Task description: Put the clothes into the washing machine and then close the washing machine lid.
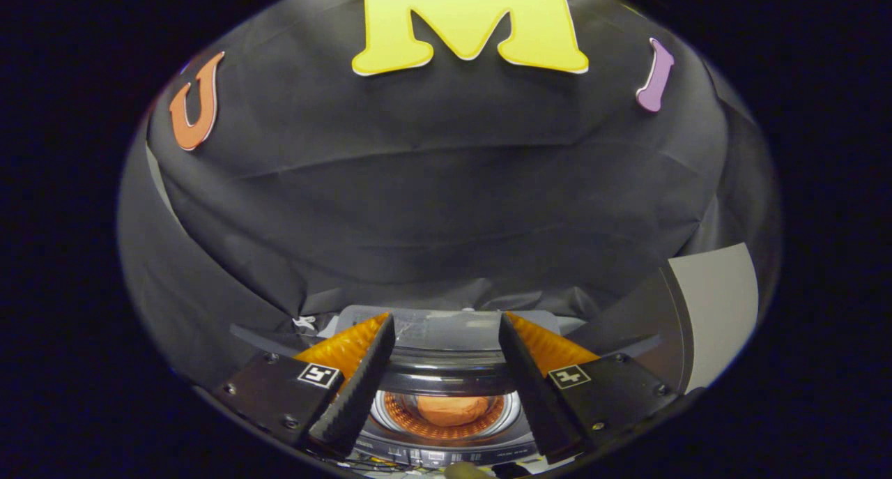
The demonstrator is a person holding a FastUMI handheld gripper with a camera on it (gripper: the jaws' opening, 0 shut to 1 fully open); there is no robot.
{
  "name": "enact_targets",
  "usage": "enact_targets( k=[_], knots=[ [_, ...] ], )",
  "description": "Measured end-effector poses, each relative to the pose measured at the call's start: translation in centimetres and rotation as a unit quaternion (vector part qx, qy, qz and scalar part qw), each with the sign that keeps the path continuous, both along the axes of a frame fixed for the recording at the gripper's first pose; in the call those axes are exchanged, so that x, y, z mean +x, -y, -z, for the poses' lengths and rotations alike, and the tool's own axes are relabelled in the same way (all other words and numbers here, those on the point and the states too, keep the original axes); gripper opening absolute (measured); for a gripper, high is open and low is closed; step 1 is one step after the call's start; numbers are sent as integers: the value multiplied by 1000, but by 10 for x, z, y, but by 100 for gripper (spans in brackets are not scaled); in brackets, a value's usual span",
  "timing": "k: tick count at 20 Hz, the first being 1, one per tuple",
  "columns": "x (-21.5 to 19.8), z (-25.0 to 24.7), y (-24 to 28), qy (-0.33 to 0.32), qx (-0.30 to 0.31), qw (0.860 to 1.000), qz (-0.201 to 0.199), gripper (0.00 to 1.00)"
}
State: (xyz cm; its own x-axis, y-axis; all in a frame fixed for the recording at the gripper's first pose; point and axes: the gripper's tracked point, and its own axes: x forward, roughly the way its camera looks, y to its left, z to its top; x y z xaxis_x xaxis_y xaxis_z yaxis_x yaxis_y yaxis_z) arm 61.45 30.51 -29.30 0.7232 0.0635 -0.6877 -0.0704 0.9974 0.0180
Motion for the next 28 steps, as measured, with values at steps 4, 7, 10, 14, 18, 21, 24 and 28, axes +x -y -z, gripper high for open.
enact_targets(
  k=[4, 7, 10, 14, 18, 21, 24, 28],
  knots=[
    [-17, 5, 0, 2, 1, 1000, -4, 94],
    [-34, 11, 2, 3, 2, 1000, -7, 94],
    [-45, 17, 2, 0, -1, 1000, -9, 94],
    [-70, 33, 3, -19, -6, 1000, -13, 94],
    [-96, 46, 2, -34, -6, 999, -28, 94],
    [-95, 46, 3, -27, -4, 999, -31, 94],
    [-99, 46, 3, -26, 0, 999, -28, 94],
    [-101, 44, 1, -42, 21, 999, -23, 94]
  ],
)
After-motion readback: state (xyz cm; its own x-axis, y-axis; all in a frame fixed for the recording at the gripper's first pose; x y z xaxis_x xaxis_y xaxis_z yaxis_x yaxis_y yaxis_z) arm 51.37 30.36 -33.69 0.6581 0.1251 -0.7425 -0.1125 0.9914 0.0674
